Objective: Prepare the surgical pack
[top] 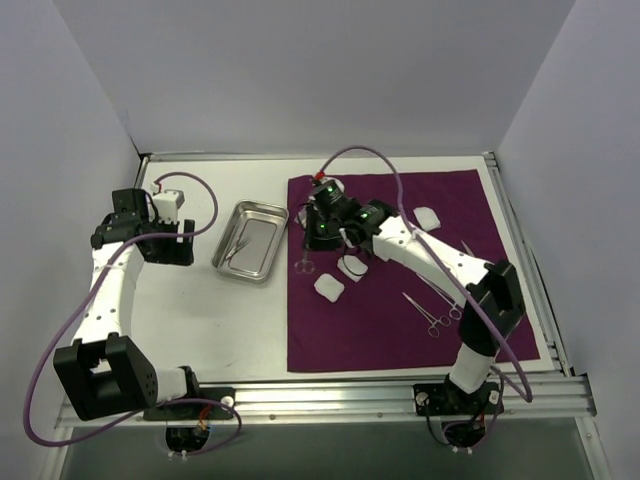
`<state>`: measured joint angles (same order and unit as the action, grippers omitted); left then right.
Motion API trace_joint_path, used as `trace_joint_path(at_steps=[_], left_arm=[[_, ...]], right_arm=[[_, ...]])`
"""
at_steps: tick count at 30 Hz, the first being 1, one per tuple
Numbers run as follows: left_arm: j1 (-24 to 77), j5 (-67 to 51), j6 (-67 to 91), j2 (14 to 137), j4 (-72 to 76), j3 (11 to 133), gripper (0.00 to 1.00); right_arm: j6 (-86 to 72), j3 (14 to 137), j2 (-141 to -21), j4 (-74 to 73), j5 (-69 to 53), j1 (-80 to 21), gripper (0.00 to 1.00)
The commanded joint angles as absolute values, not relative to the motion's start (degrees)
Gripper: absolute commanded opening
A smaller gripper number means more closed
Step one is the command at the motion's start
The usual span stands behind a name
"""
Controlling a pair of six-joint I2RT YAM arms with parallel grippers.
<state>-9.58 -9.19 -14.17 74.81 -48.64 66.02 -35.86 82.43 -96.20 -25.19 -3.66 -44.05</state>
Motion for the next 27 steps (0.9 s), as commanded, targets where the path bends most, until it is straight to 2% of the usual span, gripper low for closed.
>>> trace_joint_path(at_steps=[1,4,9,17,27], left_arm=[[-10.0,-9.8,-14.6,73.6,-47.5,65.9,0.86],[-10.0,-9.8,-14.6,73.0,-47.5,65.7,0.86],[-10.0,-9.8,-14.6,72.9,-47.5,65.7,0.86],[-10.0,-10.4,-14.6,73.1,-47.3,65.3,0.86],[-10.0,-10.5,-14.8,73.3,-46.9,65.0,0.86]], right_arm=[[-40.3,90.6,-103.1,-16.7,-7.0,-46.9,0.00],[-43.0,96.7,-110.5,-11.3,-9.0,-48.3,0.00],[-51.0,100.1,-121.0,-0.6,-10.8,-48.9,0.00],[-52.4,108.0,-129.5,-0.7,-3.3,-48.6,0.00],[-55.1,108.5,-134.6,-2.8,-0.2,-48.1,0.00]])
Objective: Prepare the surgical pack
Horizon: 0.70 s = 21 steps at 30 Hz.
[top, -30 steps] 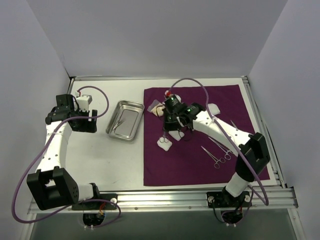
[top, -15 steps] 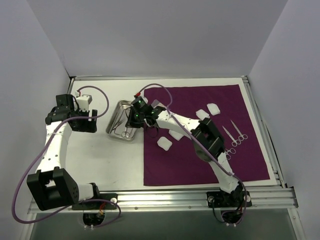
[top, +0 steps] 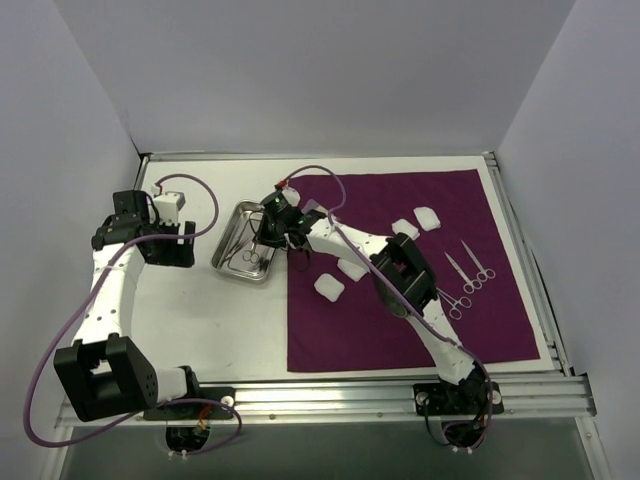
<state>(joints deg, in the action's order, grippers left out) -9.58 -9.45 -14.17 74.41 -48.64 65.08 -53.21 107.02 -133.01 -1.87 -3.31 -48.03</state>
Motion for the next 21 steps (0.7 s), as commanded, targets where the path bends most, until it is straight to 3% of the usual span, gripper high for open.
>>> trace_joint_path(at_steps=[1,15,21], left_arm=[[-9.9,-10.6,-14.8,73.3,-46.8,65.0,0.86],[-10.0,-10.7,-14.9,73.0,-46.8,65.0,0.86],[-10.0,-10.6,-14.8,72.9,-46.8,65.0,0.86]], right_arm=[[-55.3,108.3,-134.6,-3.2,-0.2,-48.3,0.00],[-60.6,108.7,-137.5,-4.0,2.4,-50.0,0.00],[-62.6,106.4,-136.7,-1.9,3.0,-49.8,0.10]])
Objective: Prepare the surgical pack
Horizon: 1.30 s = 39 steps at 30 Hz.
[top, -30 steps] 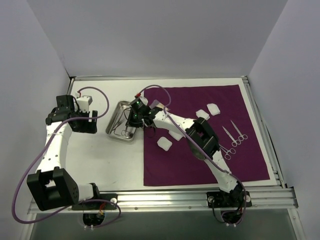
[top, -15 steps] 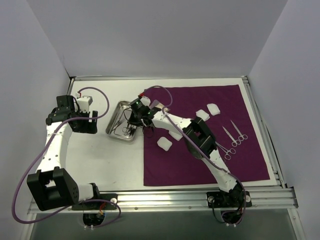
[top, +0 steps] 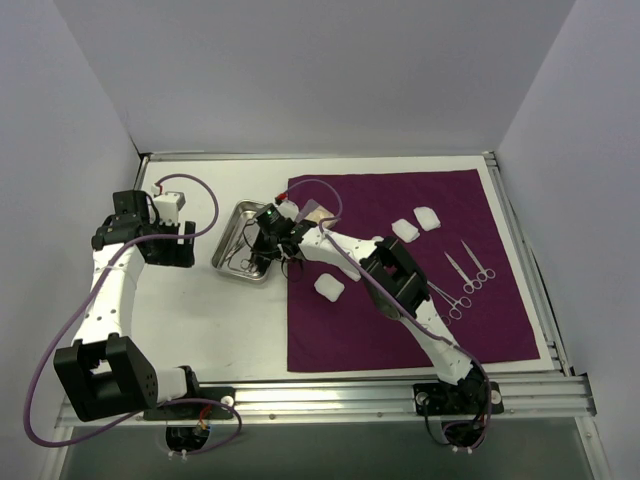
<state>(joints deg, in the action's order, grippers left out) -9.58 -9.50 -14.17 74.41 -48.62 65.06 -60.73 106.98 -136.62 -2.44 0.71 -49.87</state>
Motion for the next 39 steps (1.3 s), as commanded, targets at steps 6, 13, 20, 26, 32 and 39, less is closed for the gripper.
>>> trace_joint_path(at_steps=[6,13,20,26,32,39], left_arm=[[-9.9,-10.5,-14.9,72.9,-46.8,65.1,0.86],[-10.0,-10.5,-14.9,72.5,-47.0,65.1,0.86],[-9.9,-10.4,-14.9,72.4,-47.2,65.4,0.86],[-10.0,-10.1,-14.9,73.0,-47.0,65.4,0.86],[-10.0,-9.4,-14.7,73.3,-46.8,65.5,0.86],[-10.0,-10.1,-14.8,73.9,-46.8,65.6,0.86]], right_arm=[[-61.9,106.8,-135.7,-0.5,2.2,-49.9,0.25],[-58.8,107.1,-130.3,-0.6,2.2,-50.0,0.29],[-37.8,109.1,-116.9,-2.7,-7.8,-49.3,0.32],[-18.5,113.0,-107.8,-43.2,-12.5,-37.2,0.31],[-10.5,95.7,-100.5,-62.3,-0.2,-24.5,0.33],[-5.3,88.2,-99.1,-54.4,1.0,-17.1,0.37]])
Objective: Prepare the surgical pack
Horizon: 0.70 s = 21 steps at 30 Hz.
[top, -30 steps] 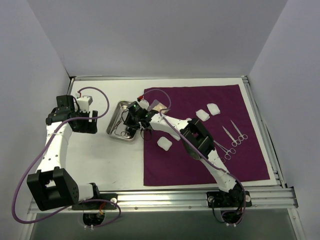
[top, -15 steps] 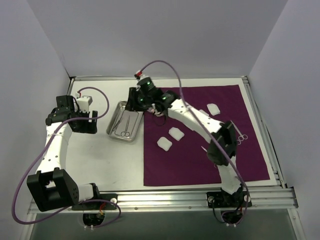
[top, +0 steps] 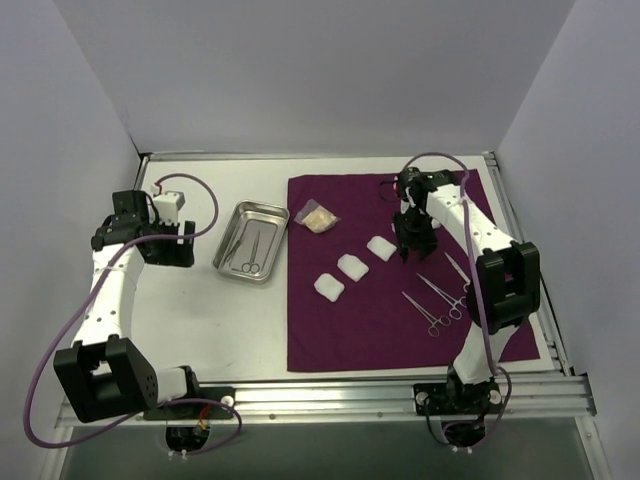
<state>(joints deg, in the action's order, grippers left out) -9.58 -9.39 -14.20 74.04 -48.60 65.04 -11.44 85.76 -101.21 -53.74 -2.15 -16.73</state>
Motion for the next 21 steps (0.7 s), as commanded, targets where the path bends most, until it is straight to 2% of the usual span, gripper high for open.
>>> trace_joint_path(at_steps=[1,2,4,6,8,11,12,14,16,21], left_arm=[[-10.0,-10.3,-14.8,74.0,-46.9,65.5,0.86],[-10.0,-10.4,-14.8,74.1,-46.8,65.5,0.86],[-10.0,-10.6,-14.9,74.4,-46.8,65.5,0.86],[-10.0,-10.9,-14.9,74.8,-46.8,65.7,0.86],[-10.0,-10.8,-14.9,74.8,-47.0,66.0,0.86],[-10.0,-11.5,-14.8,74.9,-47.5,66.4,0.86],[-10.0,-11.9,-14.8,75.1,-47.5,66.5,0.86],[-10.0,-12.4,-14.9,75.5,-47.5,66.9,0.86],[-10.0,-12.5,-14.9,75.6,-47.5,67.0,0.86],[-9.9,-13.4,-15.0,75.7,-47.5,66.5,0.86]], right_arm=[[-0.8,89.0,-98.8,-51.7,3.1,-17.3,0.35],[1.5,89.6,-98.3,-50.0,6.6,-17.4,0.31],[8.5,87.8,-94.7,-43.1,10.2,-17.3,0.30],[14.5,79.7,-89.7,-35.2,13.7,-17.0,0.29],[23.1,73.2,-86.5,-33.5,9.1,-16.7,0.28],[27.2,64.0,-81.3,-36.5,4.0,-16.6,0.27],[28.8,59.9,-78.4,-37.7,2.0,-16.7,0.28],[31.0,55.7,-75.6,-38.5,0.8,-16.8,0.38],[33.7,50.0,-71.4,-38.0,-2.1,-17.6,0.43],[34.9,46.5,-69.2,-36.6,-1.7,-19.2,0.46]])
